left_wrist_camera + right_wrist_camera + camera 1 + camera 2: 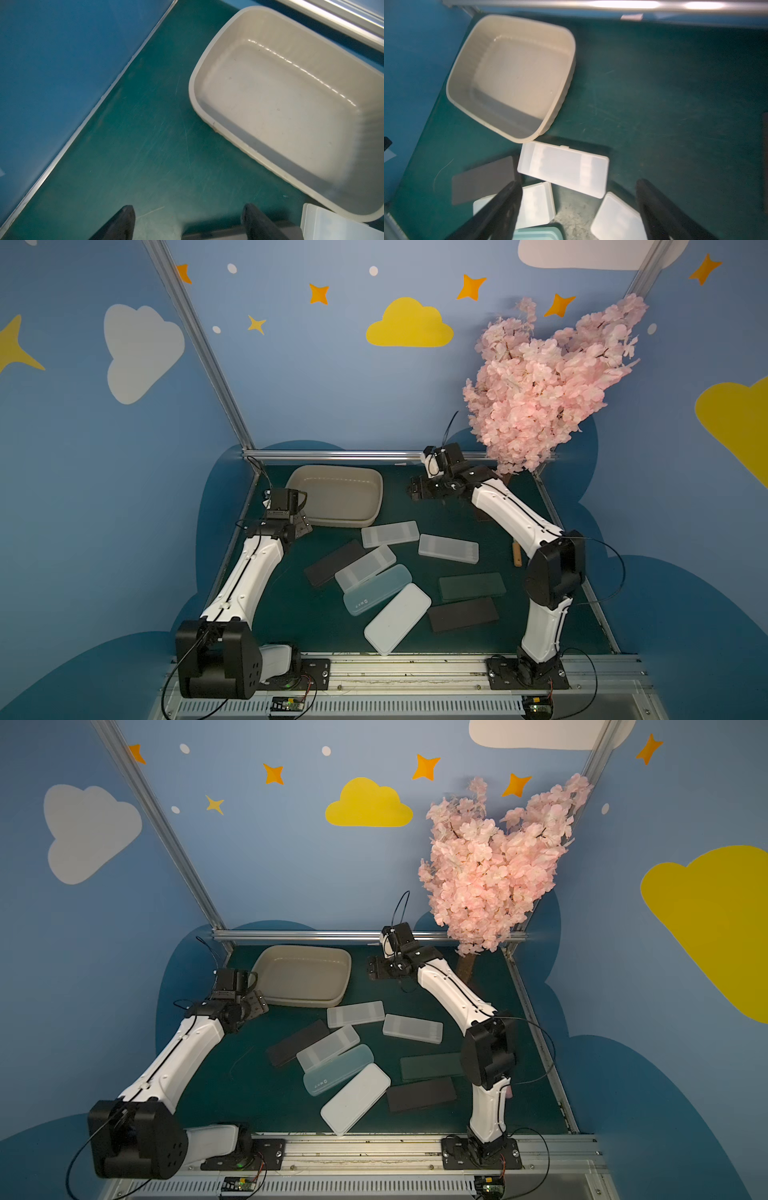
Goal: Put the pencil case into the storage box
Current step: Move the storage box to the center of the board.
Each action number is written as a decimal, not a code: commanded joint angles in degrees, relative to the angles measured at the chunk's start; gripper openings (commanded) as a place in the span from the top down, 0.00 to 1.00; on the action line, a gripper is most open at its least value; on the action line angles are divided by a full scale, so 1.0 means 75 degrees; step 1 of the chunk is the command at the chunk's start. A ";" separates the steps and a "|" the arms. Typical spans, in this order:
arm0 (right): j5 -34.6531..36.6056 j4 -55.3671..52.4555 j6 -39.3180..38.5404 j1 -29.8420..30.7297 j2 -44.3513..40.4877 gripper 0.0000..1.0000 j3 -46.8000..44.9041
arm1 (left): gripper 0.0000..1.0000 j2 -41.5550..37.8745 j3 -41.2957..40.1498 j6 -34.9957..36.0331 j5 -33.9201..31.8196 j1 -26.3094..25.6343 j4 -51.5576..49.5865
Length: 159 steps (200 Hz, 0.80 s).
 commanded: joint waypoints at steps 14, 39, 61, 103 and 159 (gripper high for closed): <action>-0.0973 -0.0919 0.0984 0.0327 0.0975 0.11 0.1057 | 0.15 -0.1027 -0.0270 -0.0584 -0.0176 -0.0033 -0.1112; -0.1347 -0.0899 0.1543 0.0411 0.1642 0.11 0.1564 | 0.15 -0.1802 -0.0709 -0.0586 -0.0233 0.0000 -0.1240; -0.1549 -0.0744 0.1993 0.0530 0.2134 0.11 0.1917 | 0.14 -0.2205 -0.0850 -0.0593 -0.0260 0.0028 -0.1521; -0.1317 -0.1231 0.2577 0.0686 0.3193 0.13 0.3131 | 0.15 -0.2584 -0.0924 -0.0481 -0.0294 0.0092 -0.1821; -0.0585 -0.1723 0.2680 0.0938 0.4352 0.21 0.4669 | 0.14 -0.2773 -0.0924 -0.0185 -0.0301 0.0162 -0.1883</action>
